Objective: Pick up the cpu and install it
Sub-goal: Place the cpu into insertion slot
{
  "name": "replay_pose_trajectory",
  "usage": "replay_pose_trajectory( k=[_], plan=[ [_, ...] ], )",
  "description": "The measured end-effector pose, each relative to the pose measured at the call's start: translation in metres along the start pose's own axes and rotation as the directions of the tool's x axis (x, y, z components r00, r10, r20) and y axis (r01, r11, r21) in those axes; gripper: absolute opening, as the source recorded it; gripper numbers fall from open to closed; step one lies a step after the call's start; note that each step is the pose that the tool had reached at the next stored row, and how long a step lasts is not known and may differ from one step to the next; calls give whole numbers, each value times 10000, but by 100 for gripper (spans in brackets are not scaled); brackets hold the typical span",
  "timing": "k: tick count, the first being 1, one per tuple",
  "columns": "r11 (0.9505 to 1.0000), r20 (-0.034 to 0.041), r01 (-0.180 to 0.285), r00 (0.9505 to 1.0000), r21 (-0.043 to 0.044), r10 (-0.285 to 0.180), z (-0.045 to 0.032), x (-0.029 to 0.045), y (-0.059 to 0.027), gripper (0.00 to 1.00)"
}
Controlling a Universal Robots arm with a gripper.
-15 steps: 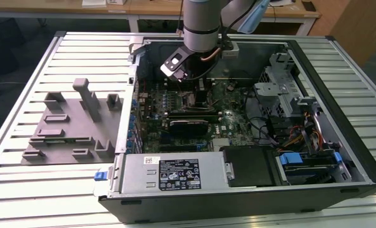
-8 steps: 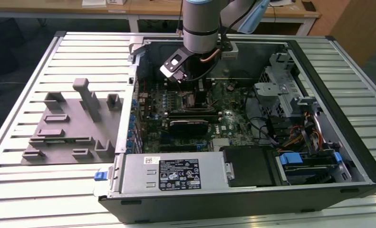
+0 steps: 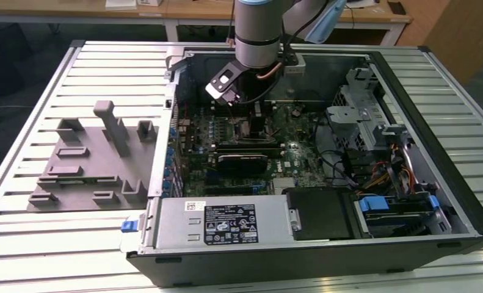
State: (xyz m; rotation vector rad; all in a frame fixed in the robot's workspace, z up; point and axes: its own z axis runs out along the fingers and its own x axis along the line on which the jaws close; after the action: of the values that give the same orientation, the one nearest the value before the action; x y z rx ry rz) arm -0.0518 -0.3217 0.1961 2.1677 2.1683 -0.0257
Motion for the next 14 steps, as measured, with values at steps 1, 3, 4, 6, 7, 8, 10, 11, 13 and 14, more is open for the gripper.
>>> replay_pose_trajectory(
  k=[1,3,4,6,7,8,10,11,13,14],
  plan=[
    [10000,1,1,10000,0,-1,1,1,0,54],
    [10000,-1,-1,10000,-1,1,7,3,-3,54],
    [10000,0,-1,10000,0,1,10,4,-6,54],
    [10000,1,0,10000,1,0,16,6,-10,54],
    [10000,2,0,10000,1,0,17,6,-11,54],
    [10000,1,1,10000,1,-1,20,8,-11,54],
    [10000,0,1,10000,0,-1,24,10,-11,54],
    [10000,0,3,10000,0,-3,26,11,-11,54],
    [10000,2,4,10000,1,-4,27,11,-12,54],
    [10000,1,3,10000,0,-3,28,11,-12,54]
  ],
)
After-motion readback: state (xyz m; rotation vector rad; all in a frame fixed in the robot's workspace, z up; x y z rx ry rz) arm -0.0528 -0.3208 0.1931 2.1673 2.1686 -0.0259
